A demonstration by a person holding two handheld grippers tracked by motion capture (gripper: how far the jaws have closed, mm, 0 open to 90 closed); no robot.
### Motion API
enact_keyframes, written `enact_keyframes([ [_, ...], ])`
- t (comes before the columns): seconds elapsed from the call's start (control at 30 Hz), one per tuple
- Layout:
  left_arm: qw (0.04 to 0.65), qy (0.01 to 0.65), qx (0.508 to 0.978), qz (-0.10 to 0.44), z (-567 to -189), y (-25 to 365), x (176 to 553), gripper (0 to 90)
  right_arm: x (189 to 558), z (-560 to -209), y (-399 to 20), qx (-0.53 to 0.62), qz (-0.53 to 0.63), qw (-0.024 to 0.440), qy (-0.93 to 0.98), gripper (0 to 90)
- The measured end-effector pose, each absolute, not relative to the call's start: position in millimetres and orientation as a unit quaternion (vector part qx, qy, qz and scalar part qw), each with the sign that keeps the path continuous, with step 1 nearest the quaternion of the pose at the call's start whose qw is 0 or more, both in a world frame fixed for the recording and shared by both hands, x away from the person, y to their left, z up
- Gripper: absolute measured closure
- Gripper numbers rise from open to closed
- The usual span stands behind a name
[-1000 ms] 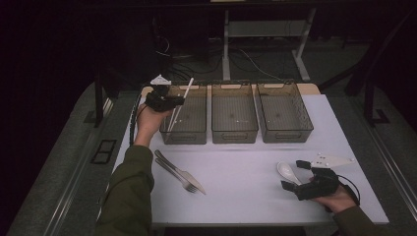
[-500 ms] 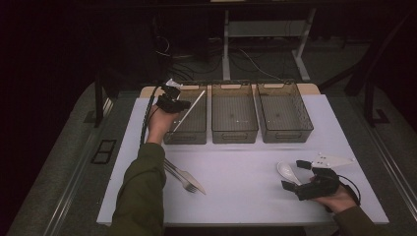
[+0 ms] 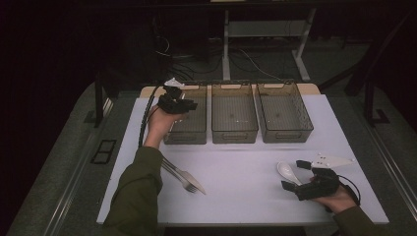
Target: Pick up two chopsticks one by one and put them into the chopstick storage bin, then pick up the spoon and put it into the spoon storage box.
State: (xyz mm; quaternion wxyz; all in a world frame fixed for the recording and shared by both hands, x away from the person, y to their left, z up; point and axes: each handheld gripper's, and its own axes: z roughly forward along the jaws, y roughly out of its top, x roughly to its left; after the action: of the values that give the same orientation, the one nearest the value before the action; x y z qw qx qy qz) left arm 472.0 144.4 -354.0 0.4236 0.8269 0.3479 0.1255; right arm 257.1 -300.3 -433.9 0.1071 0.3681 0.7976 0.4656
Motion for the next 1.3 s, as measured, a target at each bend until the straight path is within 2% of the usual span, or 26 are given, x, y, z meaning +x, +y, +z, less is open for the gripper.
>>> enact_keyframes([
  [0.2, 0.448, 0.325, 0.825, 0.112, -345.1, 142.6, 450.2, 56.4, 257.2, -434.0, -299.9, 0.369, 0.465, 0.108, 0.798, 0.7],
  [0.37, 0.465, 0.311, 0.821, 0.108, -345.2, 144.3, 427.6, 50.8, 257.3, -434.2, -300.0, 0.370, 0.463, 0.108, 0.798, 0.7],
  [0.6, 0.478, 0.291, 0.823, 0.100, -352.9, 148.5, 396.5, 41.3, 256.8, -433.9, -299.7, 0.371, 0.464, 0.110, 0.797, 0.7],
  [0.87, 0.498, 0.275, 0.816, 0.107, -360.4, 152.7, 366.1, 35.4, 256.7, -434.0, -299.7, 0.371, 0.463, 0.111, 0.797, 0.7],
  [1.03, 0.502, 0.271, 0.814, 0.110, -363.3, 153.9, 352.4, 26.6, 256.1, -433.2, -299.8, 0.370, 0.465, 0.111, 0.797, 0.7],
  [1.3, 0.501, 0.256, 0.819, 0.116, -377.7, 157.3, 321.3, 17.9, 256.7, -433.0, -299.8, 0.369, 0.466, 0.110, 0.797, 0.7],
])
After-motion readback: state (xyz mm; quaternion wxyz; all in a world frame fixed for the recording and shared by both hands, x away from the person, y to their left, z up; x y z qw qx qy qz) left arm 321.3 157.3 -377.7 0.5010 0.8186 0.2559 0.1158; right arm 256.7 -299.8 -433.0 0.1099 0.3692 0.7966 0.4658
